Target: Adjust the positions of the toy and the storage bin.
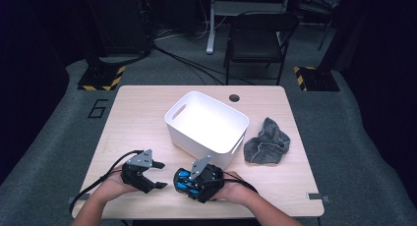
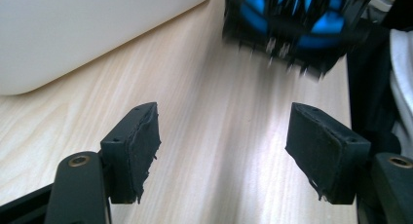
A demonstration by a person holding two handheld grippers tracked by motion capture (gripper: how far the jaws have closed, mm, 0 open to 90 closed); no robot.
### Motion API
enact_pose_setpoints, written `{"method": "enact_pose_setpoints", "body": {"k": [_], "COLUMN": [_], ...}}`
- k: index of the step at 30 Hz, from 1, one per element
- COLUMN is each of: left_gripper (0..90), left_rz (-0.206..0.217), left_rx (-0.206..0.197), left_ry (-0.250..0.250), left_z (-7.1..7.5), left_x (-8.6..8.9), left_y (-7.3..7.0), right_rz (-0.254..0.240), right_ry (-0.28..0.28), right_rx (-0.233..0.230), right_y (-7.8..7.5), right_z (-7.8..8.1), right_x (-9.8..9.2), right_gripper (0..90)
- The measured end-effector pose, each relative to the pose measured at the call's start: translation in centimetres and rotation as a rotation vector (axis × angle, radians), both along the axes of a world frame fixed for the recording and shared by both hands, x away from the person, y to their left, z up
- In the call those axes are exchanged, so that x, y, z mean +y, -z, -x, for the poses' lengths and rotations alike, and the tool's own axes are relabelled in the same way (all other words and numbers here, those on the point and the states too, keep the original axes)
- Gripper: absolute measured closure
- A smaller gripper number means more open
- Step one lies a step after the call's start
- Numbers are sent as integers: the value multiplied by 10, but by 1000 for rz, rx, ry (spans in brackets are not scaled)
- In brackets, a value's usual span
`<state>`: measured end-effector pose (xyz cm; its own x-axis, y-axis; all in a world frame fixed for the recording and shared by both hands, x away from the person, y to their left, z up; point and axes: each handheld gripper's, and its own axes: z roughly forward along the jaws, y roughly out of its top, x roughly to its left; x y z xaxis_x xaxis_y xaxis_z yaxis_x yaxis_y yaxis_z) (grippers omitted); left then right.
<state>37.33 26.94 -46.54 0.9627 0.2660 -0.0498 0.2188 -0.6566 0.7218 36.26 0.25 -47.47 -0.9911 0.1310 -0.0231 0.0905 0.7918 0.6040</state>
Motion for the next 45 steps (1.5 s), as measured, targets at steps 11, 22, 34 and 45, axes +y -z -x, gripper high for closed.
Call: {"method": "enact_pose_setpoints", "body": {"k": [11,22,34,45], "left_gripper": [295,317,410,473], "left_rz": [-38,-23,22,26], "left_rx": [5,8,-25,-108], "left_ry": [-9,-51,-58,-58], "left_z": [-2,-7,-28,-70], "left_x": [0,4,-1,-16], "left_y": [8,9,-40,-90], "right_rz": [-2,-23,-23,-39], "right_ry": [37,41,63,77], "right_rx": [-9,-28,-9,-4], "right_y": [-39,-71,-52,-48], "right_z": [2,3,1,4], "right_x": [-6,-8,-14,-23], "right_gripper": [262,261,261,261]}}
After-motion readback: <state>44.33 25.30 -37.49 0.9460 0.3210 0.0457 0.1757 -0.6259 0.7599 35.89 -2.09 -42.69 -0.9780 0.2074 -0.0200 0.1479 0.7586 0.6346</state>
